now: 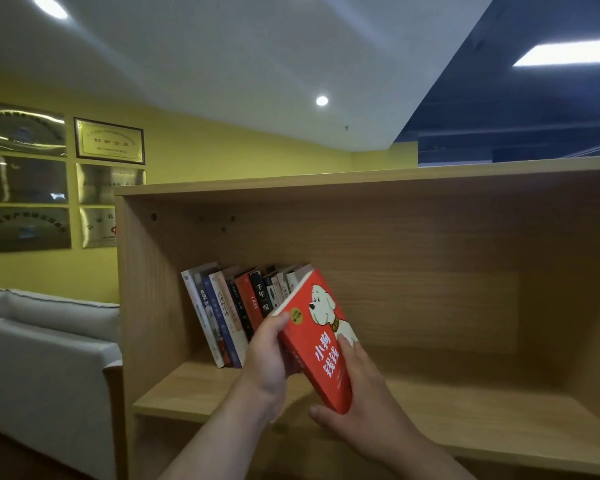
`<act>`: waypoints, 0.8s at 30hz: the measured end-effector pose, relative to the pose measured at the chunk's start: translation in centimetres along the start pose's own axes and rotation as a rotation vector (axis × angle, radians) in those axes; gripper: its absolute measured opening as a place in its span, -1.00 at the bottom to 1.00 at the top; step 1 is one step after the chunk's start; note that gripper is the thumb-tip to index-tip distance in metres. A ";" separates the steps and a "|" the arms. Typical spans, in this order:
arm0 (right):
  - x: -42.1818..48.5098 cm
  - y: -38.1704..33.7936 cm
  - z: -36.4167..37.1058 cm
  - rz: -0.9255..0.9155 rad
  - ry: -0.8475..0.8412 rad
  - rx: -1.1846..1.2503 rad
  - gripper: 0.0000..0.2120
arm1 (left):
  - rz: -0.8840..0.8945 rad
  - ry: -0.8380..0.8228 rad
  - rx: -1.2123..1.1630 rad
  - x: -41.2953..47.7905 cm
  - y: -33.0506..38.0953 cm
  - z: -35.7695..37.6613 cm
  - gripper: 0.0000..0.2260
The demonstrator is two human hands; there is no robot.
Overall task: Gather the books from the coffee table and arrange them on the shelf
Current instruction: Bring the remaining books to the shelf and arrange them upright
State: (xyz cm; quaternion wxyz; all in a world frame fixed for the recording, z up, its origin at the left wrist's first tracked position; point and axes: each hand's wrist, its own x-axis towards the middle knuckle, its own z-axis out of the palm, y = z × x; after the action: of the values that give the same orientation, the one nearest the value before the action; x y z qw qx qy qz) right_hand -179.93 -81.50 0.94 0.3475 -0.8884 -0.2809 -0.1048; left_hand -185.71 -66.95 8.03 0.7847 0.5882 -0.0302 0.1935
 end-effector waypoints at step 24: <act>13.1 5.0 2.9 0.167 -0.105 0.378 -0.27 | 0.023 0.591 0.420 13.9 -5.7 -13.6 -0.37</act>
State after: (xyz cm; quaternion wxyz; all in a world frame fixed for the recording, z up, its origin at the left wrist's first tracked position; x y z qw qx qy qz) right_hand -166.35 -76.91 0.99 0.5002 -0.8320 -0.2385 0.0253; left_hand -173.36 -51.79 2.47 0.6194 0.6547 0.2317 0.3661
